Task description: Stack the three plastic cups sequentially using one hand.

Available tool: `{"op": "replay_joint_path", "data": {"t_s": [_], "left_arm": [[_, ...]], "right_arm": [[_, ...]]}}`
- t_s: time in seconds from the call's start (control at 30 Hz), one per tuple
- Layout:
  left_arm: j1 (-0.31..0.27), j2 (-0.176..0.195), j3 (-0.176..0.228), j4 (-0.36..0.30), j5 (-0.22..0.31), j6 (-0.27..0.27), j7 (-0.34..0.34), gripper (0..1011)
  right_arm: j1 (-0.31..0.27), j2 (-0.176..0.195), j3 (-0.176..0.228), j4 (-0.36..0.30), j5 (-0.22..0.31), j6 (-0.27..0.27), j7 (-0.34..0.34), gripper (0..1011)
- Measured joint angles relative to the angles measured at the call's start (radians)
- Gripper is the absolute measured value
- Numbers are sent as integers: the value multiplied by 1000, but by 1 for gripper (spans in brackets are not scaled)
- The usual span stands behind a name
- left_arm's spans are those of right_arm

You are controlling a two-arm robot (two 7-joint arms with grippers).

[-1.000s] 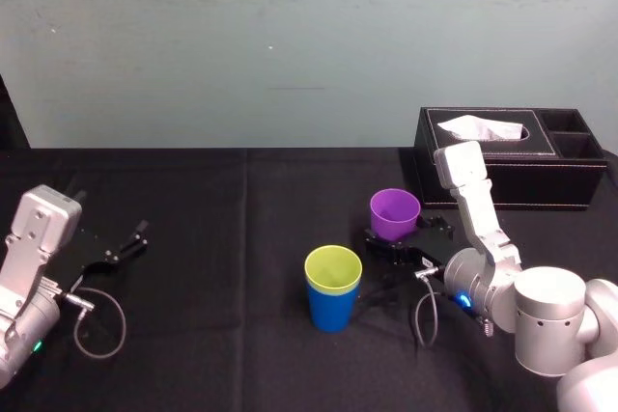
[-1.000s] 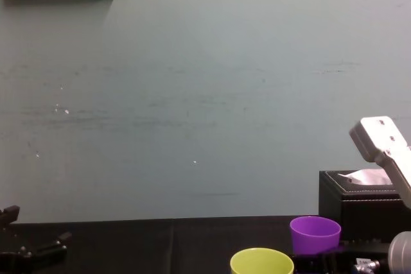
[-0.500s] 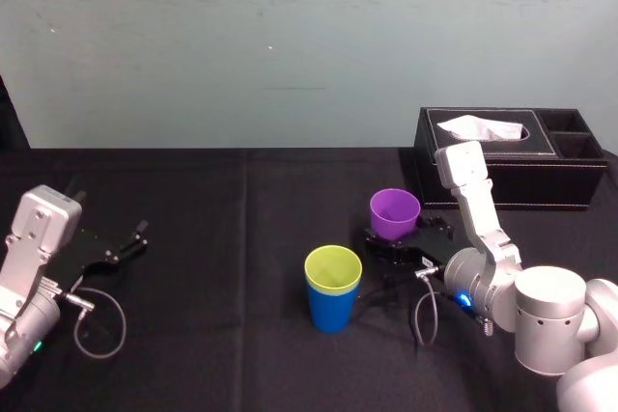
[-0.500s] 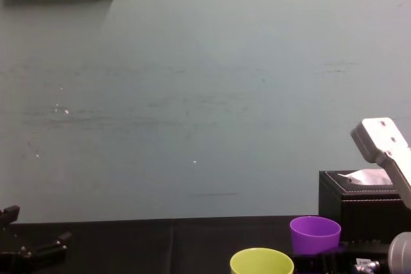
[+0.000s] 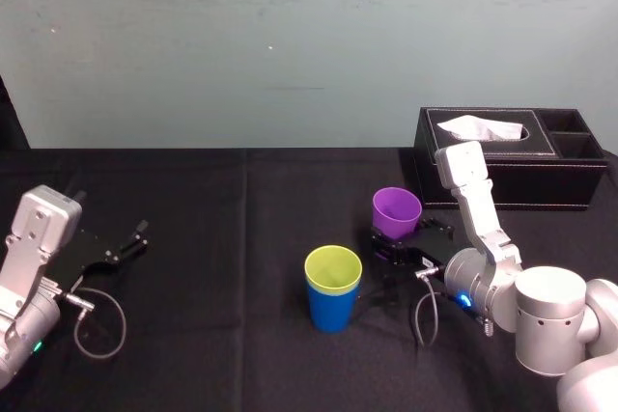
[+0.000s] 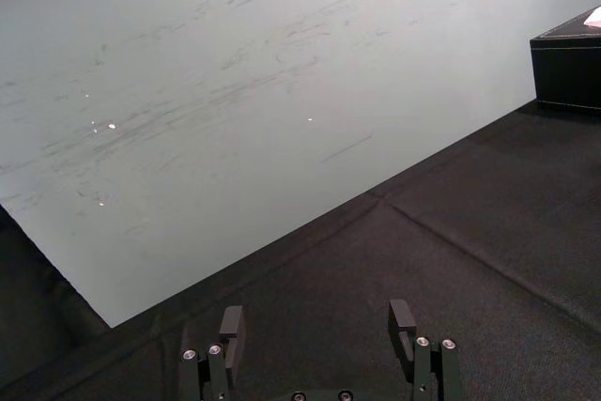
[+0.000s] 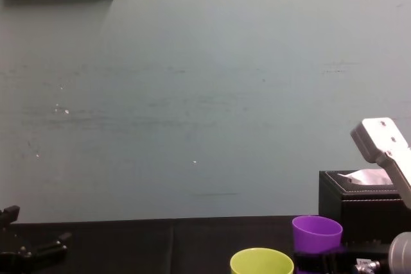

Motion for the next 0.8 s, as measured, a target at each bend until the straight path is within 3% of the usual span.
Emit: {"op": "replay_joint_path", "data": {"t_s": [0.33, 0.6, 0.8], "left_arm": [[0, 0, 0, 0, 0, 0, 0, 1000], [0, 0, 0, 0, 0, 0, 0, 1000], [0, 0, 0, 0, 0, 0, 0, 1000]], "right_arm": [[-5, 9, -12, -22, -14, 3, 0, 707], [-24, 41, -34, -120, -46, 39, 9, 707], [-50, 78, -34, -259, -48, 107, 43, 707]]}}
